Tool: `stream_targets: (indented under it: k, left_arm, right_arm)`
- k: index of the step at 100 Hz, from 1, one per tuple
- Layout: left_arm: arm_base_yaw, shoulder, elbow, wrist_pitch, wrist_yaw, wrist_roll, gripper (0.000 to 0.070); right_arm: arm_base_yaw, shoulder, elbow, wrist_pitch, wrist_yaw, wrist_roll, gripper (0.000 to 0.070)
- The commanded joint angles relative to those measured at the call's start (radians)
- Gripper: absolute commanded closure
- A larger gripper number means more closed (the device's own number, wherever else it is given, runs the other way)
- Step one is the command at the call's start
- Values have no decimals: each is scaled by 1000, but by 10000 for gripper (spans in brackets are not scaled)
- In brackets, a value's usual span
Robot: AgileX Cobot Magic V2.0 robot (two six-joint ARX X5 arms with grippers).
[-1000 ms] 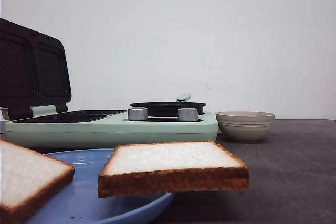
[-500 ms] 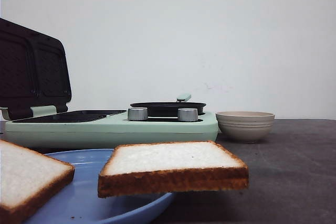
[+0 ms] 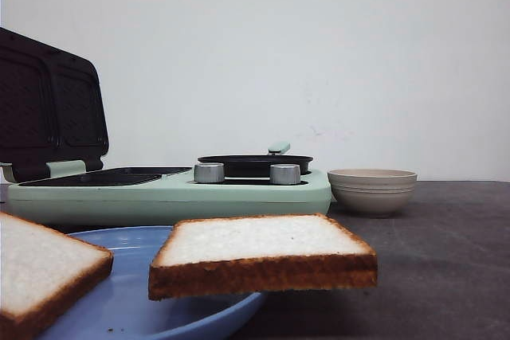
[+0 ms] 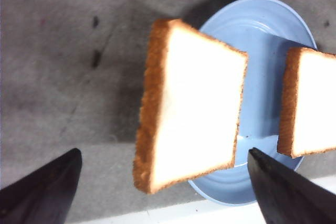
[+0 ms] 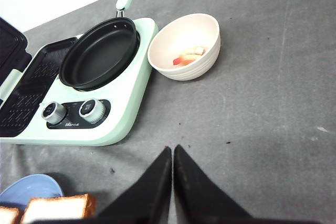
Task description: Make breakfast with bread and shrimp
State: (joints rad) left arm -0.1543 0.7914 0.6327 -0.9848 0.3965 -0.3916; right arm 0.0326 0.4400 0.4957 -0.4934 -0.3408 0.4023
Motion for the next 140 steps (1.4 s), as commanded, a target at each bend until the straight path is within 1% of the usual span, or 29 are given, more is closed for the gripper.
stream_targets:
  k: [1,26,63,68,75,83,93,97,102,109,140]
  left_arm:
    - [-16,30,-5,13,5,5,138]
    - [-92,98,-50,78,9,-14,139]
    - [-179,154,-50,159,8,-47,153]
    - [-185,156,-50,167,8,-48,166]
    - [-192,158,-50,174,8,-47,235]
    - [-196,158,-50,181,9,-47,273]
    - [-202,158,-50,179,8,-47,276]
    - [-203,158,-50,179,8,-47,291]
    - [-203,158,-50,179,8,-47,349]
    - [-203,158,-50,178,8,-47,403]
    - [-203,158,-50,175,-8,-47,405]
  right_arm:
    - [3,2,16,8,-3,17,700]
    - [3,2,16,8,-3,17,700]
    - [3,2,17,6,-3,18,700]
    - [3,2,16,6,-3,18,700]
    - [3,2,16,6,-3,18,700]
    - [3,2,16,6,-3,18,700]
    - [3,2,16,6,-3,18,700]
    - [3,2,16,6,-3,18,700]
    - [3,2,16,6,-3,18,700]
    - [3,2,16,6,-3,18,700]
    - [3,2,16,6,-4,18,700]
